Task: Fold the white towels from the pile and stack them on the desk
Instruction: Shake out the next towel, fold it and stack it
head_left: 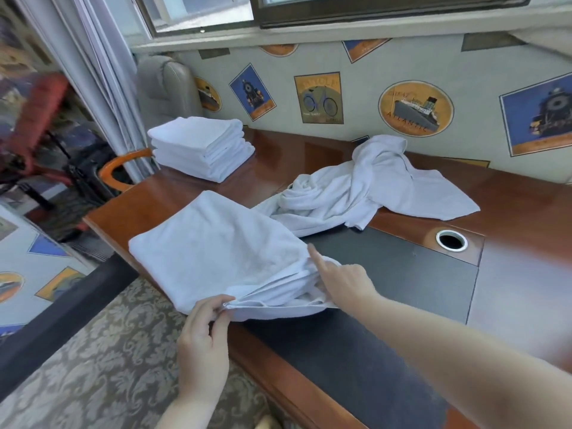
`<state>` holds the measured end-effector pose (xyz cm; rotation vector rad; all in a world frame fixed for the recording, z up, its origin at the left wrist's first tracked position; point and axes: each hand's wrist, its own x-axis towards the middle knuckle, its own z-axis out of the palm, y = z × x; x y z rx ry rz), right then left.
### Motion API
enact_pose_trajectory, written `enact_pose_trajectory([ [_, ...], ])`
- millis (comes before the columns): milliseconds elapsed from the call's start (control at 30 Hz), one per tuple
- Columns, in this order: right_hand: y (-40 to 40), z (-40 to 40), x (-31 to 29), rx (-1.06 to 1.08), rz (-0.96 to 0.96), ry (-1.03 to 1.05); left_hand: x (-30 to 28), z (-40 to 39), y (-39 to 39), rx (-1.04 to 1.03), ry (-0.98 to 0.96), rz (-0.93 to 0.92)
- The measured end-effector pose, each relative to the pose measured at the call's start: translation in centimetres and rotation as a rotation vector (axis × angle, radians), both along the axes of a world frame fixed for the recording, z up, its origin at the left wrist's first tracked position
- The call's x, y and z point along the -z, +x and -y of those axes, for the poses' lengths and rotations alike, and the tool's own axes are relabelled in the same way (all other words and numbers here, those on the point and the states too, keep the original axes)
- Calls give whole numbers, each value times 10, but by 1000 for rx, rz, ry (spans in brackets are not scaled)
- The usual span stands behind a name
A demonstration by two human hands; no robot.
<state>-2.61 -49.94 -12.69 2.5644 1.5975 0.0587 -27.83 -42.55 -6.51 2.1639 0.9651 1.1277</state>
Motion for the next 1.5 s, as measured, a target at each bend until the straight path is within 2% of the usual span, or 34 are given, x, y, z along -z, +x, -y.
enact_pose_trajectory([
  [100,38,12,-11,-411,-88,-28,-5,-11,-4,-27,15,18],
  [167,60,22,-24,-625,8,108,-6,-17,-6,-56,41,23],
  [233,72,30,-33,-758,132,262,-5,-20,-7,-84,65,20],
  [333,68,32,-39,-839,238,200,0,-20,-6,-91,33,-1],
  [433,59,29,-35,-783,267,119,3,-22,-3,-99,3,5],
  [500,58,30,-37,-694,212,147,3,-21,-3,-90,-3,1],
  [633,62,42,-39,-558,-132,330,5,-23,-12,-117,-23,18],
  [700,65,56,-40,-533,-205,368,7,-28,-16,-128,-36,27],
  [900,48,84,-28,-613,43,709,13,-38,-20,-237,-85,73],
  [967,49,87,-24,-570,140,665,14,-37,-23,-227,-70,49],
  [1067,51,88,-21,-535,225,426,13,-27,-20,-176,-47,16],
  [1200,40,72,-18,-539,177,216,19,-13,-10,-169,-90,28],
  [1300,30,53,-15,-519,90,207,22,-10,-10,-172,-96,34],
  [1400,25,50,-8,-562,92,146,24,-11,-17,-185,-114,52],
  [1500,27,53,-6,-491,-15,259,25,-13,-23,-168,-86,37],
])
